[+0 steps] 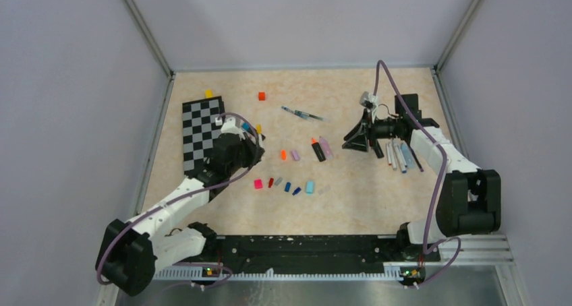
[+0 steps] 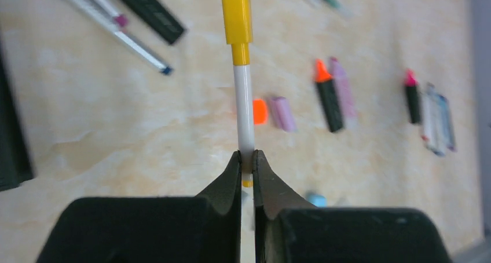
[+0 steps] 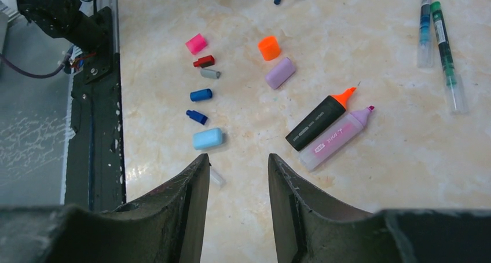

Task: Open the pen caps
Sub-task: Pick up the pen from the center of the board.

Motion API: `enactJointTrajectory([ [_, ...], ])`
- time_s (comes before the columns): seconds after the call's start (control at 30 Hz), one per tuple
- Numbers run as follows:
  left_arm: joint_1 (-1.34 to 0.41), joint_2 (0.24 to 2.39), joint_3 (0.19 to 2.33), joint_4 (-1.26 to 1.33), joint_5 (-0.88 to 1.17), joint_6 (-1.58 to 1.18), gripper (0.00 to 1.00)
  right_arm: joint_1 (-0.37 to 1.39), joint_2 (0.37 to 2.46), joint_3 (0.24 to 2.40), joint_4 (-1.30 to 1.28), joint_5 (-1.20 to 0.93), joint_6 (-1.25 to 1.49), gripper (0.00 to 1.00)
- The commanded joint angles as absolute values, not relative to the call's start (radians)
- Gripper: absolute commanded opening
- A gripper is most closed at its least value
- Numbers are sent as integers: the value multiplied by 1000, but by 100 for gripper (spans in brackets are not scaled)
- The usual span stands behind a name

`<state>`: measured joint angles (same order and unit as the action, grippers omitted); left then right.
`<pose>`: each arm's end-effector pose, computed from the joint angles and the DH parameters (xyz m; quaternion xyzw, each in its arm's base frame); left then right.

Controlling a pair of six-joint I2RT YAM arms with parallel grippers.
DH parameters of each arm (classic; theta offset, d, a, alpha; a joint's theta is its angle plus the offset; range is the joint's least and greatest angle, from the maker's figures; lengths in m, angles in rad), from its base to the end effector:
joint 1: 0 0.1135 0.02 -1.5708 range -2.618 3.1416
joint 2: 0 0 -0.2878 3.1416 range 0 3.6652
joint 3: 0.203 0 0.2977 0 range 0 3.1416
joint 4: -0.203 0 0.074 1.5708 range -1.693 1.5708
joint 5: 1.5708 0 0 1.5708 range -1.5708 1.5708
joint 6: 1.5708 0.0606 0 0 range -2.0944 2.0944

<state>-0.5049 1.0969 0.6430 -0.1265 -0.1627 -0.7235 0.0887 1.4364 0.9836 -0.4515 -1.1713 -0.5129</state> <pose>0.2576 -0.1312 0.2223 -0.1340 0.8675 -0.2145 0.4283 0.3240 0.0849 0.2484 -0.4060 0.6986 0.4532 0.3765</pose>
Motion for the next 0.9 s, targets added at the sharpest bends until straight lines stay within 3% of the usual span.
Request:
enactJointTrajectory([
  [0.0, -505, 982, 462, 397, 213, -586, 0, 87, 1387, 971, -336, -1264, -472, 42],
  [0.2, -585, 1073, 386, 843, 415, -641, 0, 102, 1308, 794, 137, -1362, -96, 54],
  [0.53, -818, 1300, 470, 1046, 174, -598, 0, 210, 1326, 607, 833, -1099, 639, 62],
  [0.87, -884, 1386, 521, 1086, 92, -608, 0, 280, 1355, 557, 954, -1027, 757, 63],
])
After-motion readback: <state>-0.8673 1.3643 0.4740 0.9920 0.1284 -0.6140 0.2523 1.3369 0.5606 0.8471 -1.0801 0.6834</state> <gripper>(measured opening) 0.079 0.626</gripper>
